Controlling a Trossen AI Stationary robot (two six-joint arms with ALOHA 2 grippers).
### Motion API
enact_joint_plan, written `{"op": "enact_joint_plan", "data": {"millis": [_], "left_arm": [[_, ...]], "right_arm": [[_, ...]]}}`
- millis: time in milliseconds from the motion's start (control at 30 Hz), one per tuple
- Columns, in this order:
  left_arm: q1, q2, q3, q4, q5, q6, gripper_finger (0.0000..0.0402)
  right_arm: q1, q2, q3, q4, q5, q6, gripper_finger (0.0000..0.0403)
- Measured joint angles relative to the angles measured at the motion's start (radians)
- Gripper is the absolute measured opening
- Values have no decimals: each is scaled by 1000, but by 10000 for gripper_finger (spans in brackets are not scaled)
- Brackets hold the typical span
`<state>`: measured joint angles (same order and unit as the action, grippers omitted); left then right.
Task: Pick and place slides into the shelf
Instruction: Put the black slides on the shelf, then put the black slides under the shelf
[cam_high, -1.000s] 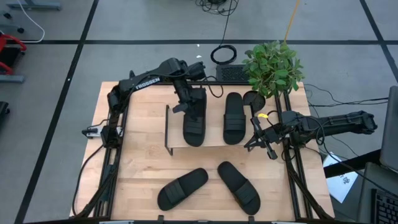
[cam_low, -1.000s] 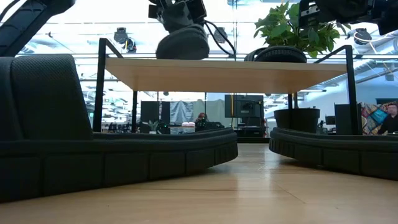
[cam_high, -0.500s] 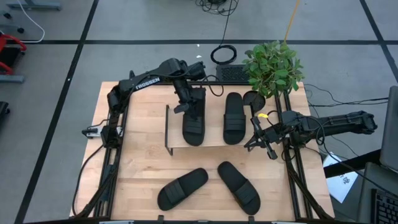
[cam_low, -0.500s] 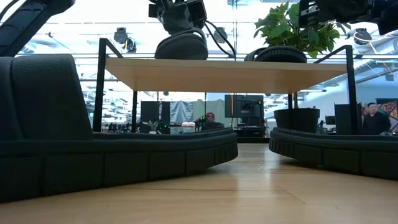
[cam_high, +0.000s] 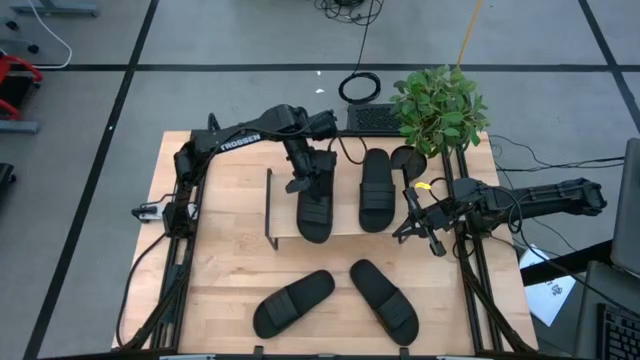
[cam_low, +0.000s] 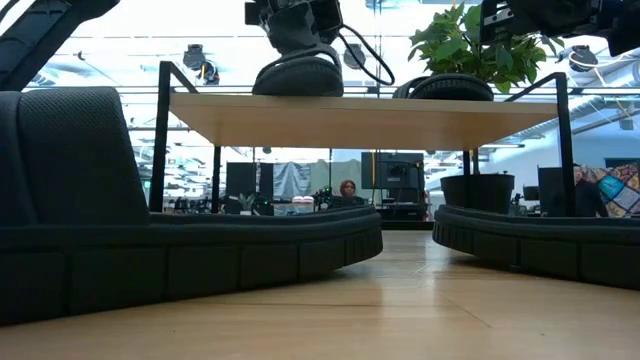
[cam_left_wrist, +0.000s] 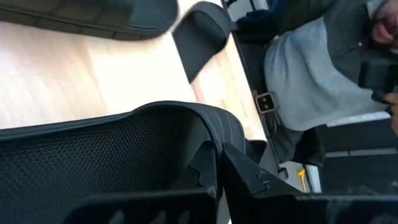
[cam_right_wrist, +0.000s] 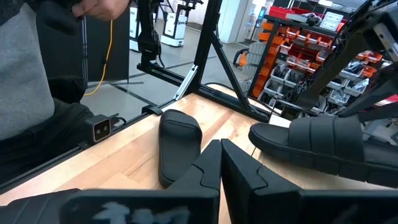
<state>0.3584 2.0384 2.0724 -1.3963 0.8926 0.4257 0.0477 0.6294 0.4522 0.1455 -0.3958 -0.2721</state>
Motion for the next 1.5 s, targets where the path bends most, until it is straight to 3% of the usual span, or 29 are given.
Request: {"op": "enact_joint_plan", "data": {"millis": [300,633,1267,1500], "left_arm": [[9,0,-47,71,-63,-140,3],[8,-2,-60,113,-112,-162,14],[-7,-18,-62,113,-192,-143,262],[-18,-79,-62,111,-191,-111,315]], "right_arm": [[0,0,0,0,0,21,0],[0,0,0,0,-1,21,0],[0,0,0,4,0,24,0],[0,0,0,9,1,24,0]]}}
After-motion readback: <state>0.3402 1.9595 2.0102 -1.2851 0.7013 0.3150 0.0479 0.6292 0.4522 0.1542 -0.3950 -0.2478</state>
